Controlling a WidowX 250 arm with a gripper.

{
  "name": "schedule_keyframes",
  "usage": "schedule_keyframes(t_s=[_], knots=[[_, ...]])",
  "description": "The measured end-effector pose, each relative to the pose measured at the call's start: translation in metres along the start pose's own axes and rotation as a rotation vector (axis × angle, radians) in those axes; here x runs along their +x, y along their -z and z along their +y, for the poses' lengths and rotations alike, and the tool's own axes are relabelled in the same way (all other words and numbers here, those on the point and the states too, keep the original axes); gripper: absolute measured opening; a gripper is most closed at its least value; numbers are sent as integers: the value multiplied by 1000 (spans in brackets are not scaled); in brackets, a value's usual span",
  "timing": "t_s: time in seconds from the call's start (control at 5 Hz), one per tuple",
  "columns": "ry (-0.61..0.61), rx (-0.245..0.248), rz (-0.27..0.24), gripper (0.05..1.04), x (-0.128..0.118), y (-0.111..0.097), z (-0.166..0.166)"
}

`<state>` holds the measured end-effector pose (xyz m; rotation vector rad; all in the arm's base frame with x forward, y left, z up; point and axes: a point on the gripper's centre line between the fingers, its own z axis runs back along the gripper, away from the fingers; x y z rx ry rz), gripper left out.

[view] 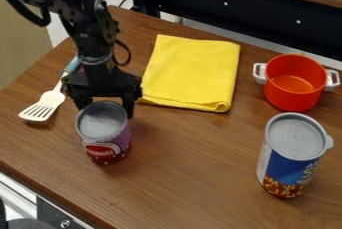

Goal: Move the little can under the yellow cloth

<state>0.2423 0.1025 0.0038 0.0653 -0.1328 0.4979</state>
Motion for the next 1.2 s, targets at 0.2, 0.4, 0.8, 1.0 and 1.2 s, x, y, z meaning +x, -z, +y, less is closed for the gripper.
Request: schedule_keyframes(t_s=[0.2,0.4,0.8,1.0,1.2], knots=[[0,-9,8,999,-4,-1,-2],[-15,-27,10,999,-1,-5,-2],[30,-65,-96,999,42,-37,-5],[38,-41,-98,999,51,-48,-16],[-19,-34,-101,999,70,-67,-32]])
